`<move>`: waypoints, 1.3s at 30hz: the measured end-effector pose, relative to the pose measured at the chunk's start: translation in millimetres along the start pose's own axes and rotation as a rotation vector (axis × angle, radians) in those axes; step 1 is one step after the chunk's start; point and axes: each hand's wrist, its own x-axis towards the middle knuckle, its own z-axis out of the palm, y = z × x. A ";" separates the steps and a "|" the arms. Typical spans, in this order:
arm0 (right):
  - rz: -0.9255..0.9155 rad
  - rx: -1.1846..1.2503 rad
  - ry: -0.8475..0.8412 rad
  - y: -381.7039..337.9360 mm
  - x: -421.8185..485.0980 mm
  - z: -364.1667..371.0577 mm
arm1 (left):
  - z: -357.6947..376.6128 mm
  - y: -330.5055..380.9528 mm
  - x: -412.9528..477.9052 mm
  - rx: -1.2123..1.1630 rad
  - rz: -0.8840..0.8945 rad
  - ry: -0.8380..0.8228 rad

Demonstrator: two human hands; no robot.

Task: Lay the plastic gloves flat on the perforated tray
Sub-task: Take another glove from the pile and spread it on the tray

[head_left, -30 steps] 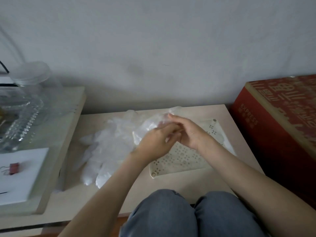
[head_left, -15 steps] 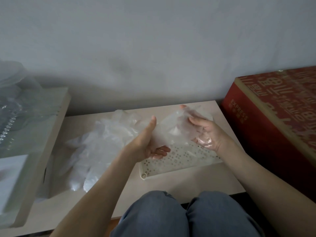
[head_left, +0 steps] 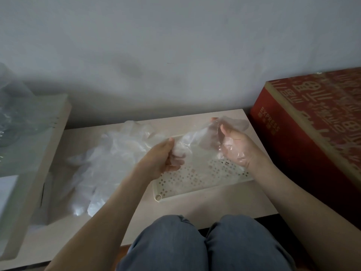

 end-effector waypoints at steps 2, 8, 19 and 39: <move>0.014 -0.066 0.042 -0.9 1.4 -6.1 | -0.2 -6.3 4.1 0.040 0.056 0.104; 0.034 -0.117 0.140 4.7 3.2 -15.1 | -2.2 -8.9 8.2 -0.170 0.122 0.210; 0.222 -0.229 0.052 12.4 -0.6 -21.4 | -2.0 -4.7 12.3 -0.385 0.327 0.475; 0.172 -0.821 -0.127 -10.0 17.4 12.4 | 5.7 22.3 -2.6 0.538 0.556 0.298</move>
